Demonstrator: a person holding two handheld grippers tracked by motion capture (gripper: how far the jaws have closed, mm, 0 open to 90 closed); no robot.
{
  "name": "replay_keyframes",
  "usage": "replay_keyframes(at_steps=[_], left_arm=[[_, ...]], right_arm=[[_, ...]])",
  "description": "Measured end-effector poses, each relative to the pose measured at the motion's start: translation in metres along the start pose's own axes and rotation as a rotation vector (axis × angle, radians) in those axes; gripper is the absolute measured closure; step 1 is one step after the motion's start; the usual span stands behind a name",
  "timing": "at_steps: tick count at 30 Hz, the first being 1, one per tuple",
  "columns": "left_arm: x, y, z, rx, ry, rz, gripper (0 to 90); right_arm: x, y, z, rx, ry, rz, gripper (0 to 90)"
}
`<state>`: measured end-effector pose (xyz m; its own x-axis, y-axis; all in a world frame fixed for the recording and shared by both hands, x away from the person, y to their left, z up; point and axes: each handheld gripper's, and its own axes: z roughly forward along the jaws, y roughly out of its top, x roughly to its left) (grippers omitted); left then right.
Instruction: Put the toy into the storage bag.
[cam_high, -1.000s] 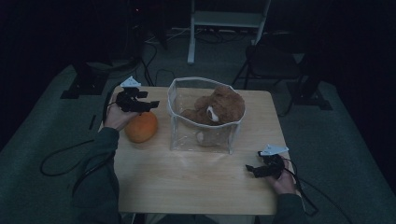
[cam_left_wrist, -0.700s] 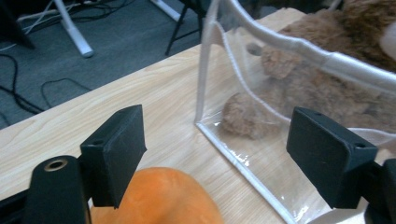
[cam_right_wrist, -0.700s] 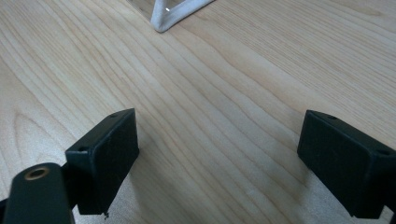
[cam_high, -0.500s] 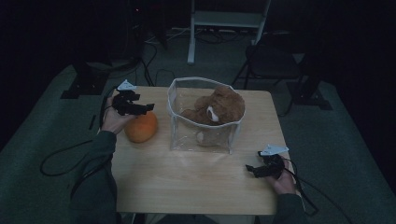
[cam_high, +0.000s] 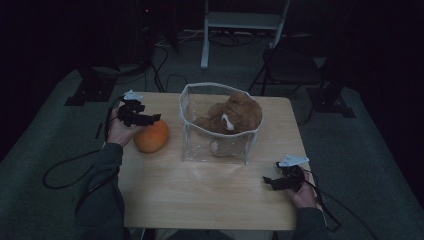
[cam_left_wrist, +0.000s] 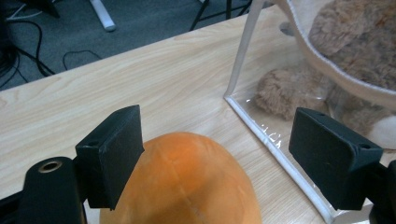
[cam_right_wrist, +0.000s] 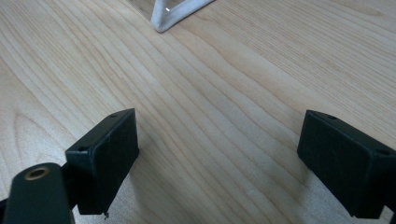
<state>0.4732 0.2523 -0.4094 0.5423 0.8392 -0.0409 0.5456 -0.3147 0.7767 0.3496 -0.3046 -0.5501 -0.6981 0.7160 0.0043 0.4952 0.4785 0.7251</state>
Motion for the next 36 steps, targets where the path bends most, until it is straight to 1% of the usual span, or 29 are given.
replay_keyframes(at_steps=[2, 3, 4, 7, 13, 17, 18, 20, 22, 26, 28, 30, 33, 34, 36], left_arm=[[0.0, -0.001, 0.001, 0.004, -0.004, 0.0, 18.0], [0.0, -0.004, 0.003, 0.016, 0.015, 0.001, 18.0], [0.0, -0.005, 0.004, 0.018, 0.008, -0.001, 18.0], [0.0, -0.007, 0.006, 0.021, 0.013, -0.011, 18.0], [0.001, -0.011, 0.009, 0.032, 0.028, -0.021, 18.0], [0.002, -0.016, 0.013, 0.05, 0.04, -0.024, 18.0], [0.002, -0.017, 0.014, 0.051, 0.045, -0.028, 18.0], [0.003, -0.02, 0.015, 0.052, 0.042, -0.033, 18.1], [0.003, -0.022, 0.016, 0.054, 0.051, -0.034, 18.0], [0.004, -0.028, 0.02, 0.063, 0.04, -0.048, 18.0], [0.004, -0.032, 0.021, 0.069, 0.043, -0.049, 18.0], [0.004, -0.037, 0.023, 0.065, 0.046, -0.06, 18.0], [0.004, -0.04, 0.024, 0.059, 0.044, -0.065, 18.0], [0.004, -0.041, 0.024, 0.055, 0.05, -0.064, 18.0], [0.003, -0.043, 0.025, 0.062, 0.08, -0.046, 18.0]], right_arm=[[0.0, 0.0, 0.0, 0.0, 0.0, 0.0, 11.7], [0.0, 0.0, 0.0, 0.0, 0.0, 0.0, 11.7], [0.0, 0.0, 0.0, 0.0, 0.0, 0.0, 11.7], [0.0, 0.0, 0.0, 0.0, 0.0, 0.0, 11.7], [0.0, 0.0, 0.0, 0.0, 0.0, 0.0, 11.7], [0.0, 0.0, 0.0, 0.0, 0.0, -0.001, 11.7], [0.0, 0.0, 0.0, 0.0, 0.0, -0.001, 11.7], [0.0, 0.0, 0.0, 0.0, 0.0, 0.0, 11.7], [0.0, 0.0, 0.0, 0.0, 0.0, -0.001, 11.7], [0.0, 0.0, 0.0, 0.0, 0.0, -0.001, 11.7], [0.0, 0.0, 0.0, -0.001, 0.0, -0.001, 11.7], [0.0, 0.0, 0.0, -0.001, 0.0, -0.001, 11.7], [0.0, 0.0, 0.0, -0.001, 0.0, -0.001, 11.7], [0.0, 0.0, 0.0, -0.001, 0.0, -0.001, 11.7], [0.0, 0.0, 0.0, 0.0, 0.0, -0.001, 11.7]])
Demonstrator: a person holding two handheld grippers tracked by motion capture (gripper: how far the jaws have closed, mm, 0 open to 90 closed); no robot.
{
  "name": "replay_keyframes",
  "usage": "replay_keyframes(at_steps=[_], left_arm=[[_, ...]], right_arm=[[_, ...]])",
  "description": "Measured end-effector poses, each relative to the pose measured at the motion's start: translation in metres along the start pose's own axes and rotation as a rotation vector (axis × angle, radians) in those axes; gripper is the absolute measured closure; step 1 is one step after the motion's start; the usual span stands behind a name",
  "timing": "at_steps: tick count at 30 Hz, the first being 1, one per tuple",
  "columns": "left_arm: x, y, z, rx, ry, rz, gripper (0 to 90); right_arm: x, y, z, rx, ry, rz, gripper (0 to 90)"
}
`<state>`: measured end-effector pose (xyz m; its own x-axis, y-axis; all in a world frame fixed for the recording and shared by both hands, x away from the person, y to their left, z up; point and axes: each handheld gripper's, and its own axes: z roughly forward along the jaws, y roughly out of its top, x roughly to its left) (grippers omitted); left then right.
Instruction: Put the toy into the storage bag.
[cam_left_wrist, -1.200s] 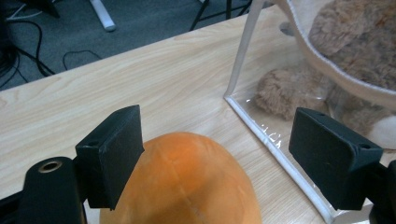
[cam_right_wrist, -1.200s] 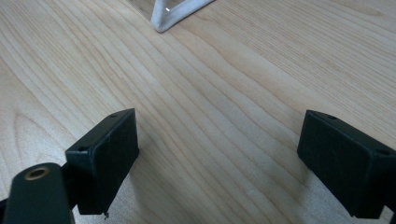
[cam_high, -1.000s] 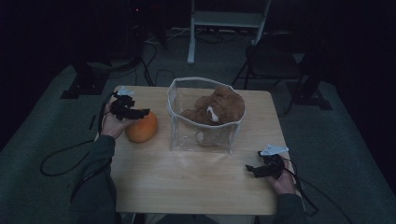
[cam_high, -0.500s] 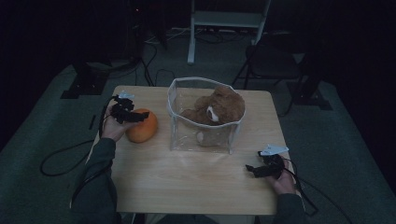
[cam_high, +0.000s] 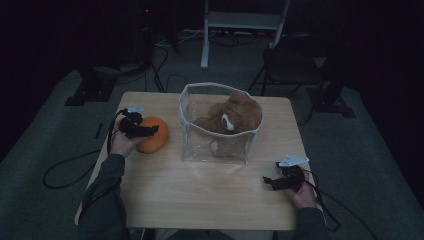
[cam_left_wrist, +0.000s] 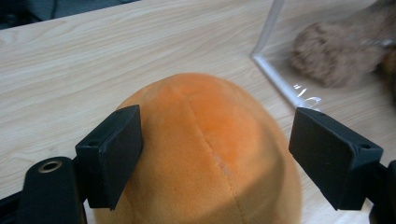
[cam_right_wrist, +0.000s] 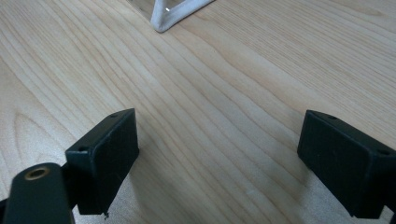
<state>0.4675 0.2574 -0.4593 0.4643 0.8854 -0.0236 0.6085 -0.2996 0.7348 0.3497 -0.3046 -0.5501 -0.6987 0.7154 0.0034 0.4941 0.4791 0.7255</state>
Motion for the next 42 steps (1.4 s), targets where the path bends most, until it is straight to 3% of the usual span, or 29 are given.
replay_keyframes(at_steps=[3, 11, 18, 29, 34, 37, 39, 42], left_arm=[[-0.001, -0.003, 0.004, 0.015, 0.035, 0.013, 16.0], [0.003, -0.01, 0.009, 0.021, 0.02, -0.034, 14.7], [0.003, -0.015, 0.011, 0.023, 0.015, -0.01, 14.1], [0.004, -0.025, 0.01, -0.015, 0.01, -0.034, 15.3], [0.0, -0.029, 0.008, -0.037, 0.039, -0.002, 20.1], [0.0, -0.031, 0.007, -0.054, 0.047, -0.019, 24.5], [-0.002, -0.032, 0.004, -0.06, 0.057, -0.035, 32.5], [-0.003, -0.032, 0.003, -0.06, 0.062, -0.033, 38.4]], right_arm=[[0.0, 0.0, 0.0, 0.0, 0.0, 0.0, 11.7], [0.0, 0.0, 0.0, 0.0, 0.0, 0.0, 11.7], [0.0, 0.0, 0.0, 0.0, 0.0, 0.0, 11.7], [0.0, 0.0, 0.0, 0.0, 0.0, 0.0, 11.7], [0.0, 0.0, 0.0, 0.0, 0.0, 0.0, 11.7], [0.0, 0.0, 0.0, 0.0, 0.0, 0.0, 11.7], [0.0, 0.0, 0.0, 0.0, 0.0, 0.0, 11.7], [0.0, 0.0, 0.0, 0.0, 0.0, 0.0, 11.7]])
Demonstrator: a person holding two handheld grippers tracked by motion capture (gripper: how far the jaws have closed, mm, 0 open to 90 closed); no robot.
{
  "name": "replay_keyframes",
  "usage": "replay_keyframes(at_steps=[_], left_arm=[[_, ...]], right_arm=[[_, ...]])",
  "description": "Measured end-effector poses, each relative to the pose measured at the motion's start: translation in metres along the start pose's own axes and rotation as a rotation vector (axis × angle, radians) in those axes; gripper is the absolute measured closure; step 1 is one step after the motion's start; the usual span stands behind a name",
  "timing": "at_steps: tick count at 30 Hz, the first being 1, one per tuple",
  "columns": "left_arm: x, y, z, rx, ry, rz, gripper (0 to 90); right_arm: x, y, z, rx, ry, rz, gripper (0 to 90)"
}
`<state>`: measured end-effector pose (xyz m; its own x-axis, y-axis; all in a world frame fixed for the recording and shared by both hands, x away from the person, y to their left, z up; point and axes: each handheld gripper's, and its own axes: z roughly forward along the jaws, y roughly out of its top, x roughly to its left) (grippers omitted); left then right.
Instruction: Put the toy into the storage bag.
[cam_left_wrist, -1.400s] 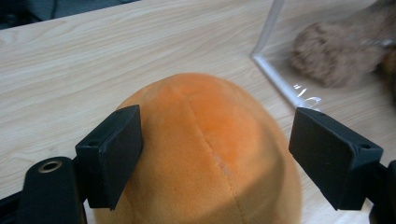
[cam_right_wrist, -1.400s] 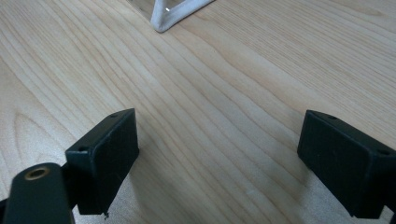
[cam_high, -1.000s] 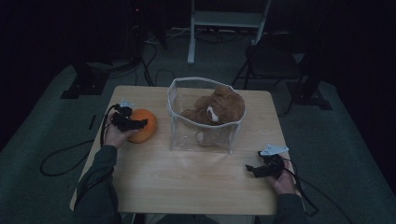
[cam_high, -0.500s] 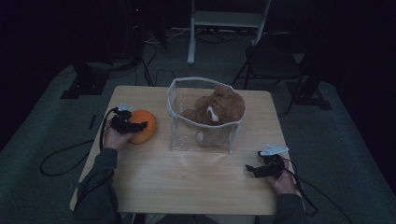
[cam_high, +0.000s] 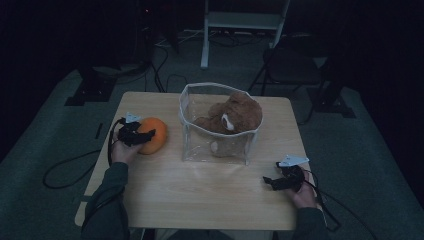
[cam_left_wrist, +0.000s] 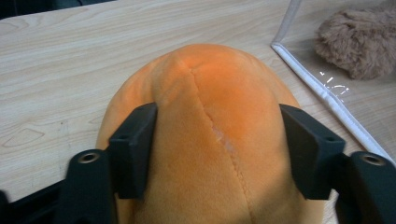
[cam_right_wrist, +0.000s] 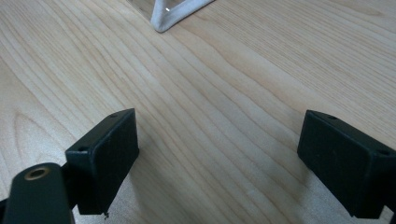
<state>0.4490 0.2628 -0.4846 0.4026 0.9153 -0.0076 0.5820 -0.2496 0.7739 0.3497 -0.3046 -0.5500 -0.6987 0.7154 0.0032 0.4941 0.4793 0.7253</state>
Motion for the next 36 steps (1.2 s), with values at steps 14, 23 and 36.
replay_keyframes(at_steps=[14, 23, 36], left_arm=[[-0.001, 0.006, -0.005, -0.022, 0.002, -0.019, 53.8], [0.001, 0.01, -0.009, -0.042, -0.006, -0.043, 55.1], [0.005, 0.02, -0.024, -0.082, -0.014, -0.055, 55.0]], right_arm=[[0.0, 0.0, 0.0, 0.0, 0.0, 0.0, 11.7], [0.0, 0.0, 0.0, 0.0, 0.0, 0.0, 11.7], [0.0, 0.0, 0.0, 0.0, 0.0, 0.0, 11.7]])
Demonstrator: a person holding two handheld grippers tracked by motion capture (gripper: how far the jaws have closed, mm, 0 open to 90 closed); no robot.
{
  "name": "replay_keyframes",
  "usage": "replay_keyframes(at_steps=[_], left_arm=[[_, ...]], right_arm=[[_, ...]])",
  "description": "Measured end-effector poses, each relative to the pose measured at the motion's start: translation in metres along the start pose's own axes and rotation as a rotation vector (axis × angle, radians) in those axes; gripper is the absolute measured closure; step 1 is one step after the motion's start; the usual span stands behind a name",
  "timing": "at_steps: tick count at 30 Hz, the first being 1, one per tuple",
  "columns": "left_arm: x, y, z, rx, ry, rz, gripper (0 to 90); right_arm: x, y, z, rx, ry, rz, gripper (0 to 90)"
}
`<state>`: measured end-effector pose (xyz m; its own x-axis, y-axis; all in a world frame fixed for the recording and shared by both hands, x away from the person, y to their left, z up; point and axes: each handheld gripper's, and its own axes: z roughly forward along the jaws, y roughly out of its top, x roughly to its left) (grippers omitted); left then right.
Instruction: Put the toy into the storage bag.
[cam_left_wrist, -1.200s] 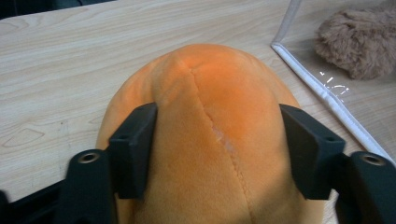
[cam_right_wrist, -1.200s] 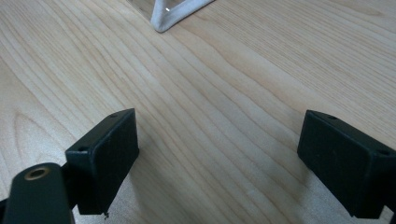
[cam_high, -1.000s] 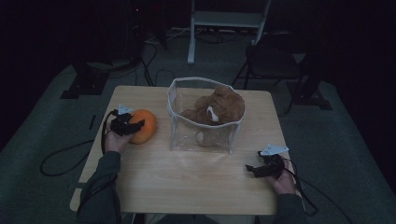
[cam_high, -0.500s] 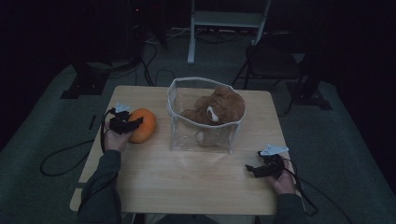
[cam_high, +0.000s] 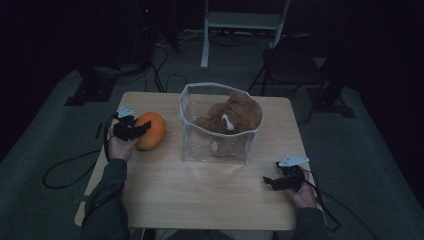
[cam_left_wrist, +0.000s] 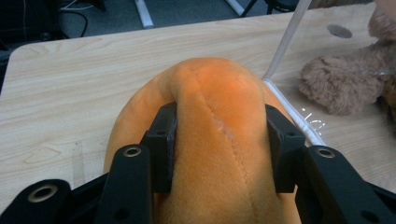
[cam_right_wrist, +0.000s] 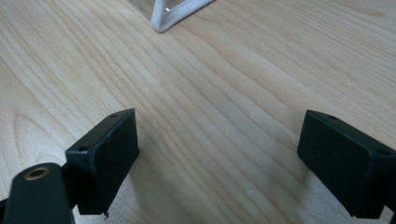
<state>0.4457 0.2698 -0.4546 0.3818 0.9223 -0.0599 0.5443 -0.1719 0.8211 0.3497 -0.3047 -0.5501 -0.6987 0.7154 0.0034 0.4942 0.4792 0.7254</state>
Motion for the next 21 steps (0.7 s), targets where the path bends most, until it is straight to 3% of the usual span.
replay_keyframes(at_steps=[21], left_arm=[[-0.004, 0.015, -0.017, -0.045, -0.015, 0.024, 54.8]], right_arm=[[0.0, 0.0, 0.0, 0.0, 0.0, 0.001, 11.7]])
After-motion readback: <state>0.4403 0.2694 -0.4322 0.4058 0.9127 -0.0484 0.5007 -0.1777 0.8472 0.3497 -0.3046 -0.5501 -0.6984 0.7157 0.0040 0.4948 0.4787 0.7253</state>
